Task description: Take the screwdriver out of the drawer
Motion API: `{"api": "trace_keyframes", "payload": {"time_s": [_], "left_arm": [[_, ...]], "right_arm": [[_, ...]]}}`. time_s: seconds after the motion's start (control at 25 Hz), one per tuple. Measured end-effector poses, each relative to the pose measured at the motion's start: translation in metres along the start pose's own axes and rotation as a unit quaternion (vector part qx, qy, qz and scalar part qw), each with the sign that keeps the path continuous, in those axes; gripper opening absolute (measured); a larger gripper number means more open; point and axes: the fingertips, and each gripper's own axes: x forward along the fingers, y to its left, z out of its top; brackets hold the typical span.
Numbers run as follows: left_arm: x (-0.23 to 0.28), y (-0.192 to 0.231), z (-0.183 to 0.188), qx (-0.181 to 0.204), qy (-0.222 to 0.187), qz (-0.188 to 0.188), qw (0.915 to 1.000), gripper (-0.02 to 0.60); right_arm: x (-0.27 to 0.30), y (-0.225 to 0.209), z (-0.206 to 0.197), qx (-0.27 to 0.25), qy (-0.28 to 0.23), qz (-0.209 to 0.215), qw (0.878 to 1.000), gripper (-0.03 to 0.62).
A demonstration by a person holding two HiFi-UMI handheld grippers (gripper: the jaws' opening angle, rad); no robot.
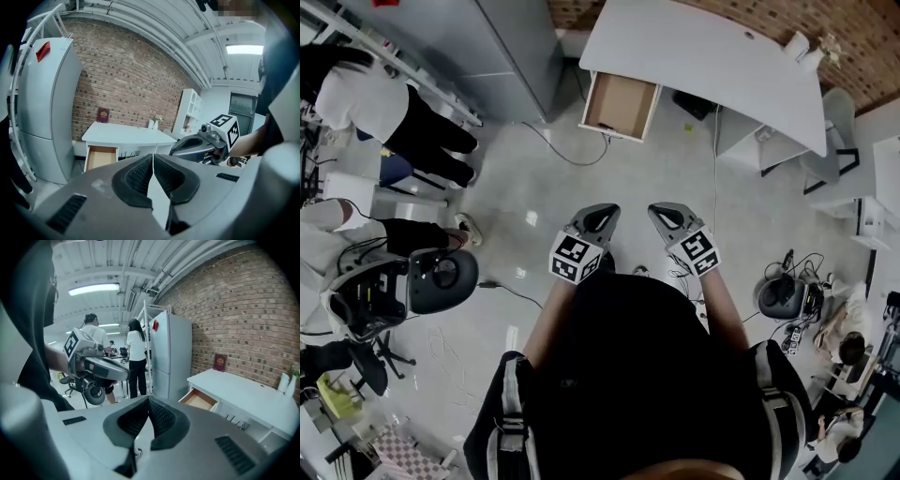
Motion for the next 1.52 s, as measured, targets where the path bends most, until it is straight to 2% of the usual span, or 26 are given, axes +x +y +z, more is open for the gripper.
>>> {"api": "trace_keyframes", "payload": {"time_s": [0.36, 0.6, 0.96, 1.08, 1.52], "left_arm": [[-0.013, 0.079, 0.014, -0.003, -0.004, 0.007, 1.0000, 0.018], [-0.015, 0.120, 0.027, -0.001, -0.004, 0.001, 1.0000, 0.018], [-0.011, 0.147, 0.033, 0.001, -0.005, -0.018, 0.9998, 0.018], [-0.012, 0.160, 0.033, -0.001, -0.005, -0.020, 0.9998, 0.018], [-0.023, 0.184, 0.034, -0.014, -0.012, -0.002, 0.9998, 0.018]], "right_arm": [[0.071, -0.008, 0.031, -0.027, 0.015, 0.000, 1.000, 0.055], [0.102, -0.014, 0.044, -0.024, 0.021, -0.008, 0.999, 0.055], [0.124, -0.025, 0.048, -0.017, 0.047, -0.022, 0.999, 0.055], [0.135, -0.028, 0.059, -0.024, 0.034, -0.026, 0.999, 0.055], [0.155, -0.033, 0.065, -0.029, 0.045, -0.016, 0.998, 0.055]]}}
